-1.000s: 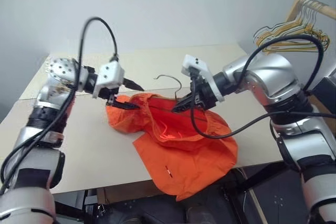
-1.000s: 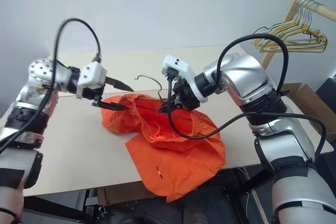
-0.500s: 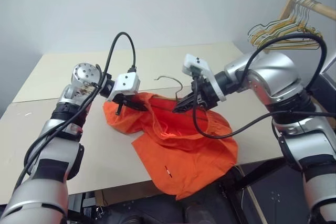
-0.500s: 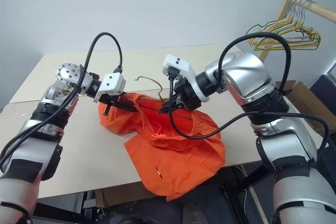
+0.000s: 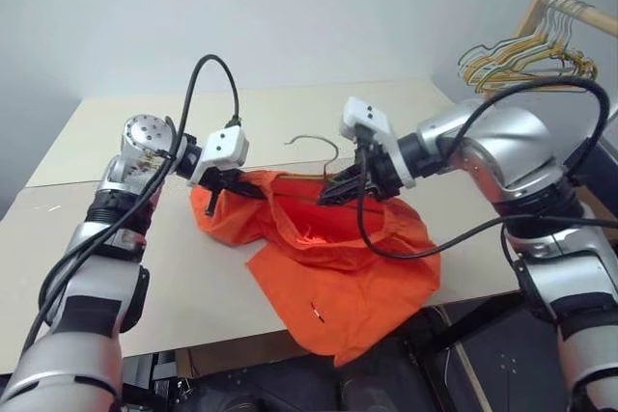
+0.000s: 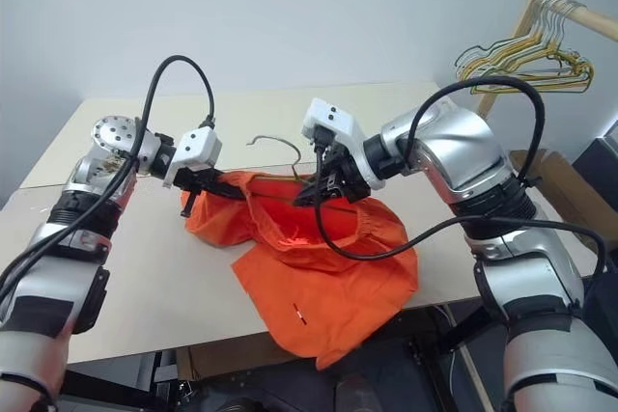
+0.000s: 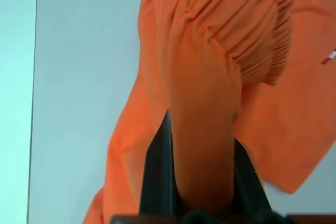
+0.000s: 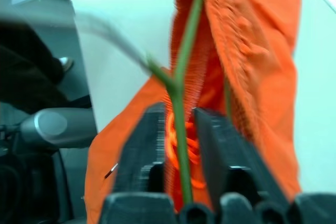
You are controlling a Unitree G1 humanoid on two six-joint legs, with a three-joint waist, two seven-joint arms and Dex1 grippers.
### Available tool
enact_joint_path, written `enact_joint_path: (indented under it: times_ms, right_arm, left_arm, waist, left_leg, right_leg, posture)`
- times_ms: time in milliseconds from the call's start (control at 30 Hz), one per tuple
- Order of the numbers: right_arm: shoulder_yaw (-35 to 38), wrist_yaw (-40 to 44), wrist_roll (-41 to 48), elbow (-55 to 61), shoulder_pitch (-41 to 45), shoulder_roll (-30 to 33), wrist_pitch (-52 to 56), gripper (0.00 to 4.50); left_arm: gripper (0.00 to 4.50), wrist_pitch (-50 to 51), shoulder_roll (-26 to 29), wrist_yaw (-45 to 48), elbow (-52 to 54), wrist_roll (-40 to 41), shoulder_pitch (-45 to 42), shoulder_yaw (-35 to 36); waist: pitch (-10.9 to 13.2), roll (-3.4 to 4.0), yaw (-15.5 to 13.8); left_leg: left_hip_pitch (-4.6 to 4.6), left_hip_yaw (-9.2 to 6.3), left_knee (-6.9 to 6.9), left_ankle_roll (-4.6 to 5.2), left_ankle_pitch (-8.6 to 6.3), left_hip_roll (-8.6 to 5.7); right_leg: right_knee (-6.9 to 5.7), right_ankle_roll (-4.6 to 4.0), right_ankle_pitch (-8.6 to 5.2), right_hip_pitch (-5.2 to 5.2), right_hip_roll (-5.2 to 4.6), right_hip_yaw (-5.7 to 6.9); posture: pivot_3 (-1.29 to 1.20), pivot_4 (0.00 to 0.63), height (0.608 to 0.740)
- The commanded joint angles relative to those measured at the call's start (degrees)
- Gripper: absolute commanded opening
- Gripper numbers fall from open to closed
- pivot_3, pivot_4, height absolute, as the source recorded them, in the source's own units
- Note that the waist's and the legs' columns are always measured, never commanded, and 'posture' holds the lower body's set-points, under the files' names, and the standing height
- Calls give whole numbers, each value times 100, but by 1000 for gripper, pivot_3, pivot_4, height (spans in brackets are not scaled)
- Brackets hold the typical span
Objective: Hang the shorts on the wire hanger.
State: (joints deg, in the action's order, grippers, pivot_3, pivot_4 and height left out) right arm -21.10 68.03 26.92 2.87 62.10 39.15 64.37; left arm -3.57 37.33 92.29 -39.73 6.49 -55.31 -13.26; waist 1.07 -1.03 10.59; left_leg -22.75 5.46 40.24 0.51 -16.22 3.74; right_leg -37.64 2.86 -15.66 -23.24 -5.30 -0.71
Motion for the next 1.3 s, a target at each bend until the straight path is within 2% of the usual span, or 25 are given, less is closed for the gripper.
enact_joint_path:
  times_ms: [33,233,300,433,600,800,1133,1233,1300]
  right_arm:
    - [744,-151,204,325,52,310,114,2516]
    - [1726,-246,621,805,-402,960,283,4451]
    - [1924,-136,649,954,-744,1289,28,4451]
    - [1768,-61,137,1642,-1721,2021,-990,4451]
    - [1348,-392,-451,2179,-2336,2121,-1667,4451]
    - [738,-756,-1053,2016,-2070,1855,-1741,4451]
    - [-428,-75,-1546,887,-1235,1332,-1646,4451]
    - [-639,217,-1587,603,-990,1198,-1570,3881]
    - [-736,343,-1641,480,-890,1155,-1579,3195]
  left_arm:
    - [0,351,193,21,463,259,189,270]
    - [0,777,372,-43,990,336,690,366]
    - [0,884,388,-80,1071,350,729,385]
    - [0,949,438,-97,1121,361,739,407]
    - [0,966,462,-55,1114,338,685,381]
    - [0,933,456,-2,1053,306,590,357]
    - [0,898,526,21,1142,405,608,223]
    - [0,907,607,21,1254,480,678,186]
    - [0,914,675,21,1328,530,735,175]
  waist:
    - [1,1,0]
    - [0,1,-24]
    - [0,1,-55]
    - [1,1,-73]
    - [0,1,-24]
    - [1,2,-45]
    - [1,2,-44]
    - [1,3,-34]
    - [1,3,-34]
  left_leg:
    - [0,0,0,0,0,0]
    - [3,-2,0,1,-1,1]
    - [3,-4,1,2,-1,0]
    - [4,-2,-1,4,-2,-1]
    - [26,8,-2,4,-3,0]
    - [33,12,-5,4,-3,-1]
    - [32,13,-4,5,-3,-2]
    - [29,12,-5,4,-3,-2]
    - [29,11,-4,4,-3,-1]
  right_leg:
    - [-1,0,0,0,0,0]
    - [0,0,0,5,0,1]
    - [2,0,0,9,0,4]
    - [7,2,-1,5,0,0]
    - [17,5,-4,9,3,-17]
    - [18,4,-4,13,2,-22]
    - [24,4,-4,14,2,-20]
    - [22,4,-4,11,2,-20]
    - [8,4,-4,11,2,-19]
  posture:
    - [-192,0,740]
    - [-184,0,740]
    - [-184,0,740]
    - [-168,0,740]
    - [-165,0,740]
    - [-159,0,740]
    - [-156,0,740]
    - [-155,0,740]
    - [-153,0,740]
